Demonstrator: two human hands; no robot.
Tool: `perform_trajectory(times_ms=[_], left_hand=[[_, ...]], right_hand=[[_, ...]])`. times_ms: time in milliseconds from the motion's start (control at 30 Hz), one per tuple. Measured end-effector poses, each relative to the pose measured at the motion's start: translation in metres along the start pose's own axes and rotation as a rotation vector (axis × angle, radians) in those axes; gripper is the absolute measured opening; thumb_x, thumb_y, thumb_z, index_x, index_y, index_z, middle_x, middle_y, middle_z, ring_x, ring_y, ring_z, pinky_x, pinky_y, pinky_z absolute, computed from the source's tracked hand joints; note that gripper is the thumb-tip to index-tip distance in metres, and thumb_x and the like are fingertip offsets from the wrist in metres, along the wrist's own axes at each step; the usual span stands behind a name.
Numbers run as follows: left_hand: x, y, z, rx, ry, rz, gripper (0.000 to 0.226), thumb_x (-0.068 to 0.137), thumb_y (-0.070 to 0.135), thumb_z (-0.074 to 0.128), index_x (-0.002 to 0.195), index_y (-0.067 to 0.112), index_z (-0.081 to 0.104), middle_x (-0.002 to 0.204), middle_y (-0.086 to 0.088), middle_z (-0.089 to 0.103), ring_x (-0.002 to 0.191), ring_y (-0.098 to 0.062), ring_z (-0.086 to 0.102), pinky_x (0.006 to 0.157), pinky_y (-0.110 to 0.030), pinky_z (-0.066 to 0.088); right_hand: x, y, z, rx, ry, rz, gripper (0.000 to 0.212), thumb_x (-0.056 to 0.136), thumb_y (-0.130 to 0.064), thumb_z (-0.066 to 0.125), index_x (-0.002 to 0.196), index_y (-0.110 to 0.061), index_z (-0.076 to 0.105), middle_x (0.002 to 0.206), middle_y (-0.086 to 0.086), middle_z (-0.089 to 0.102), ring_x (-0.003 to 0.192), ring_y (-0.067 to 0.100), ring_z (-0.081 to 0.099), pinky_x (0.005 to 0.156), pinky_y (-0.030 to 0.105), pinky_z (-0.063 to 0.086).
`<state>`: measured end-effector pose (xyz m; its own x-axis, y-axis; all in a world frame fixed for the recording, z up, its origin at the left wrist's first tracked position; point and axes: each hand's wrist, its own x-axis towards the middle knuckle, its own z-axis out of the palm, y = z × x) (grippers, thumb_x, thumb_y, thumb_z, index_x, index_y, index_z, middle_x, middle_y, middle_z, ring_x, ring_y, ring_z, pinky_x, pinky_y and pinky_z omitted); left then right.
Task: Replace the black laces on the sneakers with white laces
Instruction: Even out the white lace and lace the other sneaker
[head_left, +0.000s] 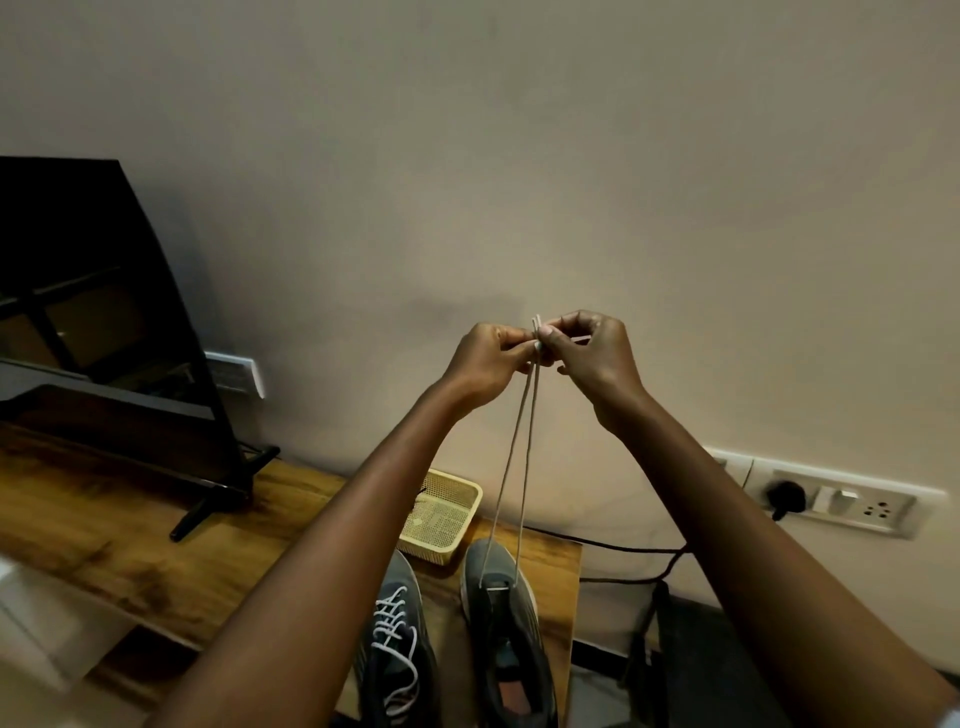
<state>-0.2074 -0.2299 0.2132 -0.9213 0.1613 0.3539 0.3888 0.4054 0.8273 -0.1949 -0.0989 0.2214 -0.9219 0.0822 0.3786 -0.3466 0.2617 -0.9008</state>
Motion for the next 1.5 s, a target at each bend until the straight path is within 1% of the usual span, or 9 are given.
perform_trajectory(times_ms=[267,633,733,833,933,1033,1167,1367,1500], left_hand=[[0.002,-0.002,-0.004,-0.001,-0.002,-0.004,0.023,0.097,0.012,0.052,0.111,0.007,0.070,0.095,-0.005,0.072,0.094,-0.020,0.068,0.087,-0.032,0.054],[-0.002,-0.008,-0.008,0.032,-0.022,-0.054,0.023,0.097,0.019,0.053,0.109,0.011,0.070,0.101,-0.003,0.073,0.097,-0.016,0.066,0.092,-0.033,0.051],[-0.009,-0.021,-0.013,-0.038,0.132,-0.090,0.023,0.098,0.017,0.051,0.110,0.008,0.069,0.098,-0.005,0.072,0.083,-0.007,0.067,0.076,-0.015,0.053],[-0.021,-0.051,-0.025,0.004,0.417,-0.145,0.022,0.099,0.015,0.048,0.101,0.012,0.069,0.085,-0.003,0.070,0.074,-0.012,0.066,0.075,-0.027,0.056],[-0.040,-0.097,-0.032,0.402,0.584,-0.174,0.022,0.099,0.024,0.048,0.095,0.016,0.069,0.083,-0.005,0.069,0.070,-0.018,0.061,0.060,-0.032,0.049],[-0.065,-0.138,-0.017,0.671,0.423,-0.313,0.022,0.097,0.029,0.049,0.092,0.018,0.067,0.089,-0.008,0.067,0.083,-0.025,0.059,0.077,-0.037,0.047],[-0.102,-0.176,0.033,0.831,0.074,-0.509,0.039,0.094,0.039,0.053,0.130,0.024,0.056,0.135,-0.003,0.051,0.126,-0.026,0.040,0.102,-0.045,0.029],[-0.142,-0.209,0.094,0.473,-0.121,-0.710,0.023,0.088,0.039,0.063,0.100,0.020,0.069,0.105,-0.006,0.070,0.098,-0.027,0.063,0.077,-0.029,0.047],[-0.149,-0.226,0.112,0.321,-0.084,-0.806,0.036,0.073,0.047,0.075,0.080,0.012,0.069,0.085,-0.008,0.070,0.085,-0.027,0.066,0.073,-0.034,0.053]], right_hand=[[-0.002,-0.005,-0.002,0.038,-0.031,0.020,0.014,0.089,-0.014,0.065,0.075,-0.016,0.064,0.073,0.005,0.068,0.065,0.012,0.065,0.053,0.013,0.047],[-0.002,0.010,0.007,0.081,0.029,0.041,0.008,0.091,-0.016,0.063,0.093,-0.008,0.065,0.082,0.004,0.066,0.068,0.004,0.063,0.058,0.013,0.045],[-0.003,0.028,0.010,0.198,0.139,0.132,0.010,0.096,-0.018,0.056,0.087,-0.014,0.058,0.087,0.004,0.067,0.079,0.014,0.065,0.067,0.022,0.047],[-0.013,0.051,0.008,0.331,0.187,0.239,0.012,0.098,-0.018,0.053,0.087,-0.013,0.054,0.085,0.006,0.068,0.072,0.014,0.067,0.060,0.018,0.050],[-0.029,0.087,0.010,0.351,0.195,0.306,0.015,0.096,-0.014,0.056,0.081,-0.012,0.056,0.076,0.007,0.065,0.063,0.012,0.064,0.053,0.014,0.049],[-0.047,0.132,0.021,0.260,0.148,0.382,0.013,0.092,-0.012,0.061,0.079,-0.010,0.061,0.072,0.006,0.064,0.059,0.011,0.061,0.052,0.015,0.047],[-0.075,0.187,0.042,0.136,0.009,0.490,0.008,0.089,-0.008,0.065,0.081,-0.005,0.067,0.066,0.005,0.062,0.056,0.013,0.055,0.049,0.015,0.045],[-0.106,0.247,0.066,-0.162,-0.268,0.512,0.004,0.084,-0.008,0.071,0.080,-0.008,0.072,0.069,-0.001,0.066,0.062,0.008,0.058,0.060,0.021,0.047],[-0.115,0.271,0.074,-0.335,-0.361,0.522,0.004,0.081,-0.009,0.073,0.078,-0.012,0.074,0.074,-0.002,0.069,0.069,0.006,0.061,0.064,0.019,0.046]])
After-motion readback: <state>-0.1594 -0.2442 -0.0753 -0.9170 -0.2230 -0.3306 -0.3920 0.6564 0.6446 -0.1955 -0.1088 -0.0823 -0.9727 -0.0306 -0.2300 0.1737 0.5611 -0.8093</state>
